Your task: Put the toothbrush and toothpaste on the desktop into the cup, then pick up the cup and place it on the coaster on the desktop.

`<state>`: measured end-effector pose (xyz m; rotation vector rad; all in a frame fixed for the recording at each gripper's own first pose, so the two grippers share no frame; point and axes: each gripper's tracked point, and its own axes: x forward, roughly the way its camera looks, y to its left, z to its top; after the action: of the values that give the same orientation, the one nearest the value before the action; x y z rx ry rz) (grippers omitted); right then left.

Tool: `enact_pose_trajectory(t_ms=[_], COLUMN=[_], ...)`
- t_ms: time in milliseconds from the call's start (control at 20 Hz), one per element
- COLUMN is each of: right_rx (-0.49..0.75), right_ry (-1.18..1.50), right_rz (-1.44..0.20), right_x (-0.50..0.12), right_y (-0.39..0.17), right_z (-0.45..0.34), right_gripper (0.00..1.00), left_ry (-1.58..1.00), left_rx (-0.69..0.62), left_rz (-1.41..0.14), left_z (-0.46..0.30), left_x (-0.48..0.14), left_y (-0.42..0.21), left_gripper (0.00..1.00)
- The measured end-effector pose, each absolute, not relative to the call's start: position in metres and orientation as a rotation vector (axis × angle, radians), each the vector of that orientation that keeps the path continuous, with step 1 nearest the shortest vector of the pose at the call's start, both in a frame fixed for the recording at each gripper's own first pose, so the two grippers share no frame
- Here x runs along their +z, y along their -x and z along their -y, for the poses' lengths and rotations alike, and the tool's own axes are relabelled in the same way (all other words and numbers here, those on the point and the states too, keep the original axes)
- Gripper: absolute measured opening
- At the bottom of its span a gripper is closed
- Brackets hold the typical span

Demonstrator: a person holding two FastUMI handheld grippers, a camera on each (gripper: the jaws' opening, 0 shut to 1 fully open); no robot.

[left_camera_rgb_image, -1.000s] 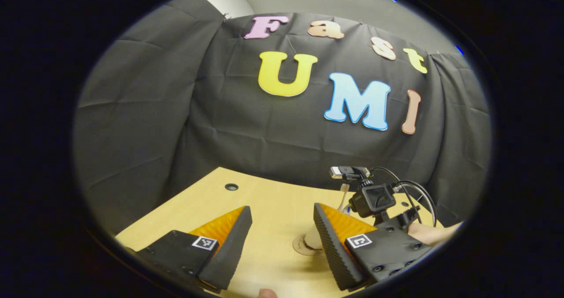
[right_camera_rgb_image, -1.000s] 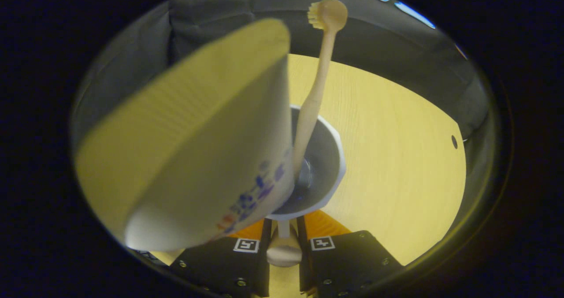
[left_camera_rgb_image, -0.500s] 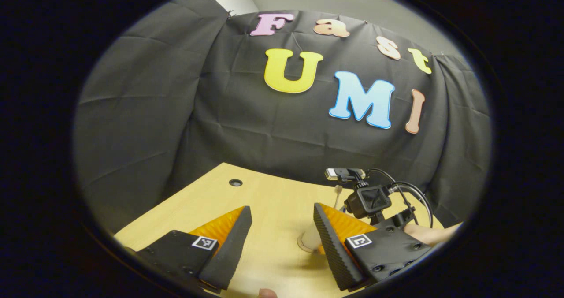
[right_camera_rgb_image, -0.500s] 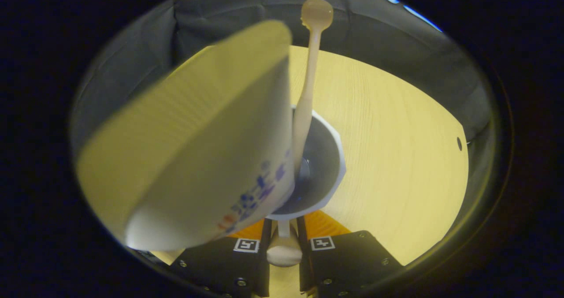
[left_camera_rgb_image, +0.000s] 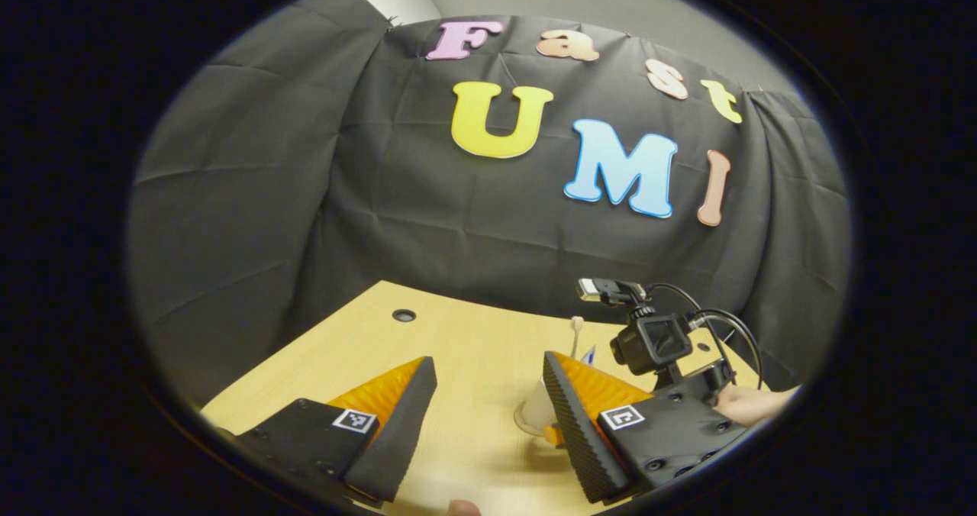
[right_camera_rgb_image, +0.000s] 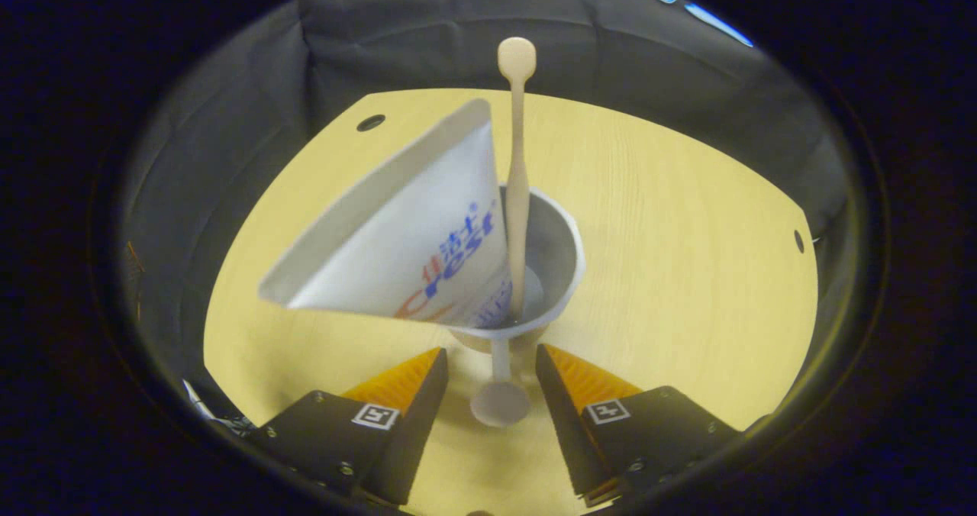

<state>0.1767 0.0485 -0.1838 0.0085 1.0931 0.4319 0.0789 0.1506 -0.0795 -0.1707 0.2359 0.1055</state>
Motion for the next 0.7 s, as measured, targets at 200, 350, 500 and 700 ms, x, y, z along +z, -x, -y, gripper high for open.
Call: enact_pose_trajectory(t_ms=[200,350,500,700], right_rx=[0.424,0.395,0.357,0.297], right_ry=[-0.049,-0.080,-0.110,-0.142], right_rz=[-1.041,-0.957,-0.860,-0.728], right_x=[-0.171,-0.155,-0.135,-0.107], right_y=[-0.167,-0.164,-0.160,-0.157], right_z=[-0.032,-0.015,0.013,0.053], right_gripper=[0.85,0.86,0.85,0.86], left_ry=[0.168,0.158,0.159,0.159], left_rx=[0.085,0.069,0.049,0.023], left_rz=[-0.244,-0.247,-0.243,-0.233], left_z=[-0.144,-0.135,-0.122,-0.101], left_x=[-0.081,-0.081,-0.077,-0.073], left_y=[-0.084,-0.089,-0.094,-0.097], left_gripper=[0.91,0.91,0.91,0.91])
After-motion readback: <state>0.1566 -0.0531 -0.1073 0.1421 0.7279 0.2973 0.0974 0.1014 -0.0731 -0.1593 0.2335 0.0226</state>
